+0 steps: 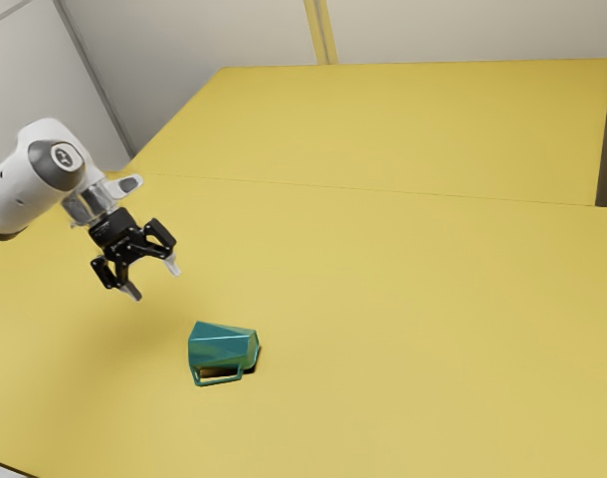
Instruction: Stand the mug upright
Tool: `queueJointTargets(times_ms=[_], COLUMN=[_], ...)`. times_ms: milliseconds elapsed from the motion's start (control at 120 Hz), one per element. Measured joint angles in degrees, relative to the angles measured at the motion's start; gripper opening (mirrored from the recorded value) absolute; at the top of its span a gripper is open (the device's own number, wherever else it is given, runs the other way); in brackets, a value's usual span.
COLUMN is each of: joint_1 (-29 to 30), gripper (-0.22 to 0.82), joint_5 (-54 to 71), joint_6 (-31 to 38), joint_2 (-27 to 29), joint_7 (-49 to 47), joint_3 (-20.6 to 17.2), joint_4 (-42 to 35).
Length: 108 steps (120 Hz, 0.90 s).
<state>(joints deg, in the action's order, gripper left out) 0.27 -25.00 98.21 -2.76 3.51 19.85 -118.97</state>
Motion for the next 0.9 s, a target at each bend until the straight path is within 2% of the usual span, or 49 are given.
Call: queueJointTargets(times_ms=[167,567,900], joint_1=[-0.8,-1.25,-2.05], gripper=[0.6,0.6,0.6], joint_5=[-3.82,-11.57,-19.98], joint_6=[-0.5,-1.64,-1.16], joint_2=[-3.84,-7.31,-10.84], joint_7=[0.69,1.78,2.35], joint_3=[0.43,0.4,-1.34], joint_4=[-0.62,-4.4,-3.85])
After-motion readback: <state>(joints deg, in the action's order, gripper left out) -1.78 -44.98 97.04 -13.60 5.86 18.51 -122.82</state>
